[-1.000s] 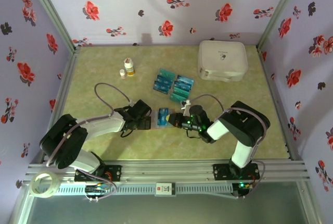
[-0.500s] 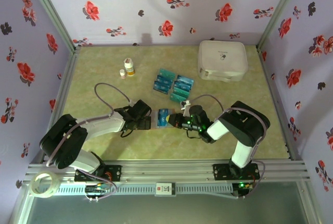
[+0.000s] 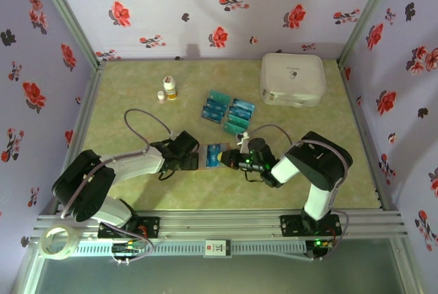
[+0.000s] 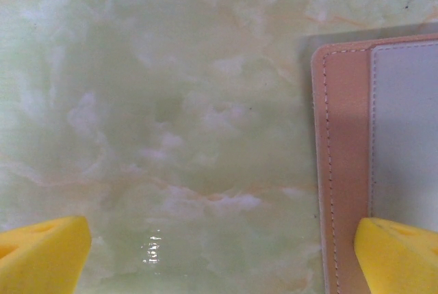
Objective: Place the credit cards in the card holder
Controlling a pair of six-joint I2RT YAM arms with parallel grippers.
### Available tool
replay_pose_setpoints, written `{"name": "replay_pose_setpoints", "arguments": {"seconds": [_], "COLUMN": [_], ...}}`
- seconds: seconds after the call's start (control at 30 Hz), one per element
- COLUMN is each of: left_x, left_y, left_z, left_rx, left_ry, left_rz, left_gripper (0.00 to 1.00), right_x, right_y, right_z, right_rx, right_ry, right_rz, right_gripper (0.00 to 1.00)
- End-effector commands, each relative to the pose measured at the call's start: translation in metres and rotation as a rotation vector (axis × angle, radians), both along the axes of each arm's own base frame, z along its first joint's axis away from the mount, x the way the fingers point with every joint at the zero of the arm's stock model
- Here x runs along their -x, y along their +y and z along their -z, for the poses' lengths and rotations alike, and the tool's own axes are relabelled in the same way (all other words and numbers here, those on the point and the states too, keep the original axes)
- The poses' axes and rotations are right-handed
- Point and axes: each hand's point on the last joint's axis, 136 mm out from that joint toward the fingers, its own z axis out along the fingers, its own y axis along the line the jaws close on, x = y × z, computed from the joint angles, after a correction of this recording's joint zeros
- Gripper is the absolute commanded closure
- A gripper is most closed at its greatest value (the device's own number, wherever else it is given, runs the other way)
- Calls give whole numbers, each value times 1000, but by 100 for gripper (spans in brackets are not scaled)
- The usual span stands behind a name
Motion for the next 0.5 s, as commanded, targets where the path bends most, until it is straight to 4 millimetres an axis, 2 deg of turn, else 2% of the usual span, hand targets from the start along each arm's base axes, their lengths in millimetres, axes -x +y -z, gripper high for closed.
{"name": "replay_pose_setpoints", "arguments": {"seconds": [0.0, 0.47], "left_x": [4, 5], "left_y": [12, 13], "left_z": [9, 11], "left_rx": [-41, -43], "left_ry": [14, 15], "left_rz": [-16, -18], "left_gripper": [0, 0], "right_x": [-5, -7], "right_y": [3, 6], "right_z": [-1, 1], "right_rx": [-11, -8], "right_ry": [-5, 1], "right_rz": [-4, -5], "right_gripper": [100, 97]}}
